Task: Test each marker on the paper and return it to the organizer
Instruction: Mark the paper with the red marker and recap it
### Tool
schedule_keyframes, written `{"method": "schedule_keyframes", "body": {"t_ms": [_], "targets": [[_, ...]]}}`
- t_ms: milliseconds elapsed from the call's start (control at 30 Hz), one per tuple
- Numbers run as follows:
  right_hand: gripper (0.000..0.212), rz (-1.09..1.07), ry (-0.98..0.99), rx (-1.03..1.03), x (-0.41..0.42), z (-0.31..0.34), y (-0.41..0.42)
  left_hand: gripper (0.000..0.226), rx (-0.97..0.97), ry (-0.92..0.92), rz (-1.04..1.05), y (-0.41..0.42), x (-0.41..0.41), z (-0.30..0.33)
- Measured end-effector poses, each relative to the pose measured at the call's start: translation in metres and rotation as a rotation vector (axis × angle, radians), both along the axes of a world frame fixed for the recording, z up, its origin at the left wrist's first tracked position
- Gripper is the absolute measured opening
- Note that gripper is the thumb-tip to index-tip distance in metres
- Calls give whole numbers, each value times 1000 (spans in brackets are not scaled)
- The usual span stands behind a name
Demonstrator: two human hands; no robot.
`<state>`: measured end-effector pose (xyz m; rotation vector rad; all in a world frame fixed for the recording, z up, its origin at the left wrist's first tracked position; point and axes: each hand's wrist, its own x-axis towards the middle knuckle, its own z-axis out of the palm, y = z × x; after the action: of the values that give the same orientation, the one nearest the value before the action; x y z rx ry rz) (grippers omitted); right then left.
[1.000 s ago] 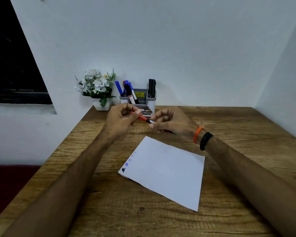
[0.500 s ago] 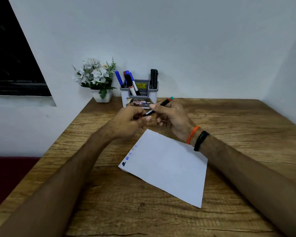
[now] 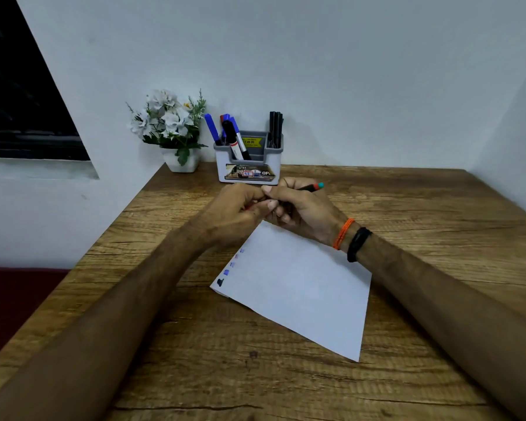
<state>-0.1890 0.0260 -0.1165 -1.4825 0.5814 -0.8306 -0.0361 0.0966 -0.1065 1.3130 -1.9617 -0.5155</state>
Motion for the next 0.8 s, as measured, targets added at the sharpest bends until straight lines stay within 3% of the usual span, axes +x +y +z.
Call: {"method": "schedule_keyframes", "body": {"t_ms": [333,467,667,800], "targets": [[29,-43,2,-67,-8,3,-9,41,3,-21,82,-6,8,-6],[10,-67,-50,-17,-13,11,-12,28,106,-63,220,-4,21,-2],[37,145,60,60,-21,11,-5,23,240,-186,289,-3,32,-3],[14,238,122,26,-20,3,7,23,282,-231,304,-4,31,-3]]}}
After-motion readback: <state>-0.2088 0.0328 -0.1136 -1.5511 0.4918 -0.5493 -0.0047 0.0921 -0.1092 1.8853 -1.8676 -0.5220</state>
